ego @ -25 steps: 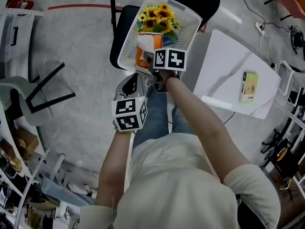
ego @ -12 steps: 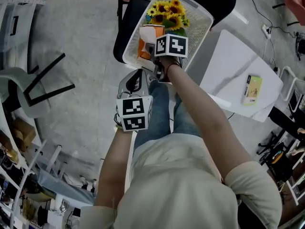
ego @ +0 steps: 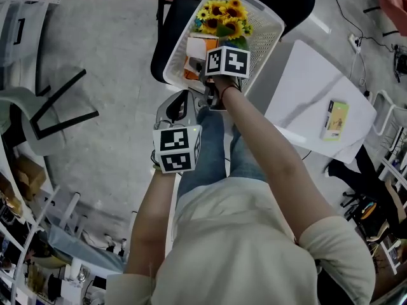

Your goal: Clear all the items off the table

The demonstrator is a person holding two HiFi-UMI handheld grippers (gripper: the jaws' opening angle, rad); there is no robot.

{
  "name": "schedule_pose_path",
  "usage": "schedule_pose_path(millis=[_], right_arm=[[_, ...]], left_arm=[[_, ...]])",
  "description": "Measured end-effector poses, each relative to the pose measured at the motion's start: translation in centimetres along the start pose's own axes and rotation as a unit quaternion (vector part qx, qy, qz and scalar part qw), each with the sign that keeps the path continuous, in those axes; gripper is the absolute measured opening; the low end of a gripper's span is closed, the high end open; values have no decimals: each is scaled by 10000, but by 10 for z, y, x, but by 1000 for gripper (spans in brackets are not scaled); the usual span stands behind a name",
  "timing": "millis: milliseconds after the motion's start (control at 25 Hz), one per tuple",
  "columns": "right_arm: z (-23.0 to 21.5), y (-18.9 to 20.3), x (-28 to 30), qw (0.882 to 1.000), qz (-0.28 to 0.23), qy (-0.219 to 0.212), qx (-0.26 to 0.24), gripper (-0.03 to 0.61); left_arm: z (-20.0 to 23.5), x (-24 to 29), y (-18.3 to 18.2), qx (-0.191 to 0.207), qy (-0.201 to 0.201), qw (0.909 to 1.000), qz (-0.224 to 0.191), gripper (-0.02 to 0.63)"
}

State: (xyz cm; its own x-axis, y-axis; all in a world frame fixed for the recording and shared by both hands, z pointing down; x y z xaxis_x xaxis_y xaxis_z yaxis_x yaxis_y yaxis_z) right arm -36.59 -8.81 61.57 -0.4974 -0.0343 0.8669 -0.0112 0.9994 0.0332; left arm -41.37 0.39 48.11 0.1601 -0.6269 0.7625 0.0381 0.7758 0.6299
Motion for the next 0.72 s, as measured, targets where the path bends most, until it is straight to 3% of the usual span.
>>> schedule_pose_path(millis=[720], right_arm=[[1, 9, -49, 9987, -308, -359, 162, 326]], left_arm=[[-23, -12, -10, 105, 55, 9998, -161, 9]])
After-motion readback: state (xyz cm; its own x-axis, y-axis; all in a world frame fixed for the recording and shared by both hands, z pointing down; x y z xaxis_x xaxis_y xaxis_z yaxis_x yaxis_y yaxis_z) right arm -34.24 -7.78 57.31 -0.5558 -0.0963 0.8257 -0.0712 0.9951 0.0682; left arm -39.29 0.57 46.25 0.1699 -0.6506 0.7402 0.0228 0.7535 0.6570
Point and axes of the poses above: the fingertips, and each gripper's own axes: x forward along the fingers, z to its left, y out of its underside, the point moved 2 cm from there along -x, backward along the fingers, and after that the axes turned 7 degrees about x, right-handed, at the moved point
